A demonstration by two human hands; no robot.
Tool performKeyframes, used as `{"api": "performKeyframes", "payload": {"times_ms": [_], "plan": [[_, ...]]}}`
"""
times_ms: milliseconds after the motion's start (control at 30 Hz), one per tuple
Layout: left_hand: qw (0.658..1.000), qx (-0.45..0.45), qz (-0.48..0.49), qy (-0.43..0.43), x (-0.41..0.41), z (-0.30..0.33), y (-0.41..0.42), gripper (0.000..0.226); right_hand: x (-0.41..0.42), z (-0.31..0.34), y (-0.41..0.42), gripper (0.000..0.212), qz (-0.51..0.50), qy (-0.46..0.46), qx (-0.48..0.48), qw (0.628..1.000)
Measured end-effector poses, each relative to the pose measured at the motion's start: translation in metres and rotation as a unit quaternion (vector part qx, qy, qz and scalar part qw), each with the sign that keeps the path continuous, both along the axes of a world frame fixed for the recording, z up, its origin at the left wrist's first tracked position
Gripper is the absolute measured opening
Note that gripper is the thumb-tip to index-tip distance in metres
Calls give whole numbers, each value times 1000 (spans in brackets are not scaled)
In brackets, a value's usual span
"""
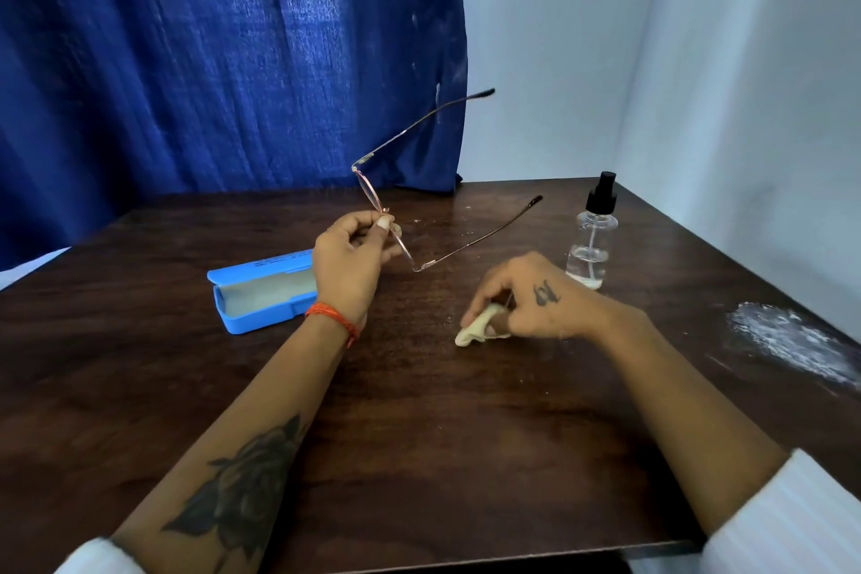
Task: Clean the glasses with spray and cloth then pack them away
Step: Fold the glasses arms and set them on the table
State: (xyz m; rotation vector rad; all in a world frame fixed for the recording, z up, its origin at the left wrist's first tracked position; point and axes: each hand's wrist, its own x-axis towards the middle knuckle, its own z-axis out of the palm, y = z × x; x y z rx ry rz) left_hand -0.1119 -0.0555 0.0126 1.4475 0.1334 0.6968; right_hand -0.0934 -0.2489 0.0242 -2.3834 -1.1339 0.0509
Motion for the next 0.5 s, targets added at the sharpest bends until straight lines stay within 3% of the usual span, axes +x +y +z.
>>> {"api": "performKeyframes", "payload": {"times_ms": [167, 233, 300, 367, 400, 500], "plan": [[998, -63, -28, -3, 0, -3, -7, 11, 2, -3, -5, 31, 2, 74, -49, 996], [995, -92, -39, -8, 0, -3, -9, 9, 4, -1, -8, 20, -31, 91, 19, 995], [991, -126, -50, -8, 1, -3, -12, 10, 8, -3, -7, 18, -112, 30, 123, 986], [986, -156, -63, -10, 1, -5, -15, 9, 12, -7, -2, 20, -200, -54, 169, 964], [984, -167, -69, -10, 2, -5, -17, 7, 12, -9, 1, 19, -228, -44, 202, 952], [979, -183, -85, -4, 2, -10, -24, 6, 8, -11, 13, 7, -188, 184, 372, 890]]}}
